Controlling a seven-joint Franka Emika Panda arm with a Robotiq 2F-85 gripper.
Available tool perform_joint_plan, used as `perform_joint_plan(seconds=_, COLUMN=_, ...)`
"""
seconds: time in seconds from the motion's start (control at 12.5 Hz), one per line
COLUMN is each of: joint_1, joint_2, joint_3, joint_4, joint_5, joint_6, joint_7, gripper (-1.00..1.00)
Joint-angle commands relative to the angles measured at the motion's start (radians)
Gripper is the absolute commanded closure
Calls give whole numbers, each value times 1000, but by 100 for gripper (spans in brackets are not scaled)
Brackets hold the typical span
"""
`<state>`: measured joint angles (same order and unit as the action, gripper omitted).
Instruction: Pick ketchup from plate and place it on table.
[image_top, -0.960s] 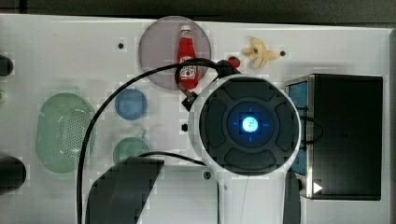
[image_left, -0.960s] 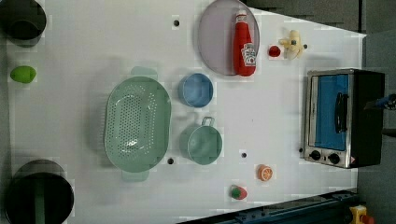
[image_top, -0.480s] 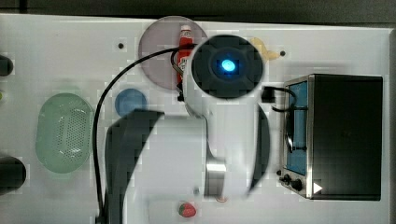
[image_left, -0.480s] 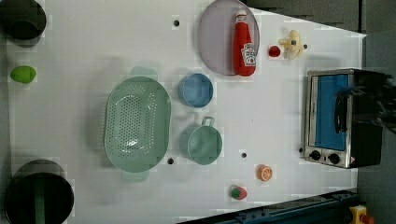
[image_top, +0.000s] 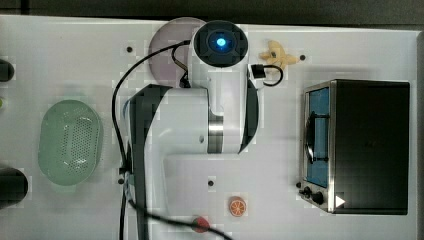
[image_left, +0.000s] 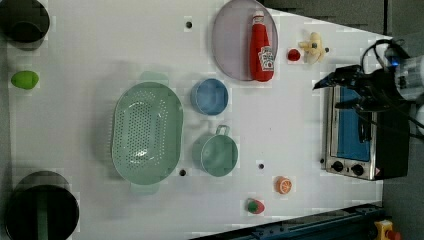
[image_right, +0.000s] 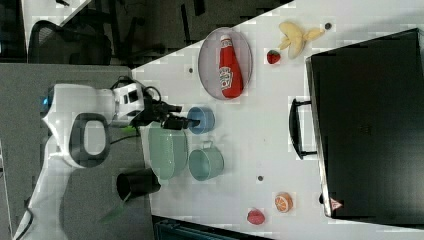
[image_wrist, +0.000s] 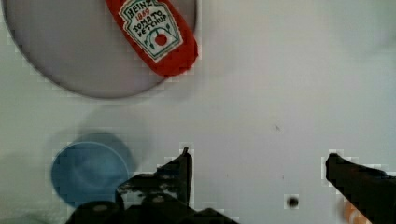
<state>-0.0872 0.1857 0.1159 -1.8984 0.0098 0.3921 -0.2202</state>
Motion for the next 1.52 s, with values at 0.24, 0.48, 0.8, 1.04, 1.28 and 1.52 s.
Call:
perform_joint_plan(seconds=0.24, joint_1=3, joint_2=106, joint_3=-4, joint_4=82, joint_5=3, joint_6=83, joint_7=-262, gripper=-100)
perform_joint_plan(seconds=0.48, joint_1=8, joint_2=205, joint_3=-4, joint_4=142, joint_5=2, joint_6=127, joint_7=-385, gripper=-100)
perform_joint_plan(seconds=0.8, joint_1=14, joint_2=335, joint_3=-4, joint_4=221, joint_5=2, joint_6=157, joint_7=-425, gripper=-100)
perform_joint_plan(seconds=1.04, joint_1=25, joint_2=423, joint_3=-4, joint_4=278, joint_5=-1, joint_6=193, joint_7=-443, gripper=-100)
perform_joint_plan(seconds=1.28, joint_1=34, joint_2=508, joint_3=-4, joint_4=312, joint_5=-2, joint_6=280, joint_7=-488, gripper=-100)
perform_joint_plan(seconds=1.52, joint_1=46, joint_2=575, joint_3=-5, joint_4=329, joint_5=-22, joint_6=388, joint_7=-488, gripper=-100)
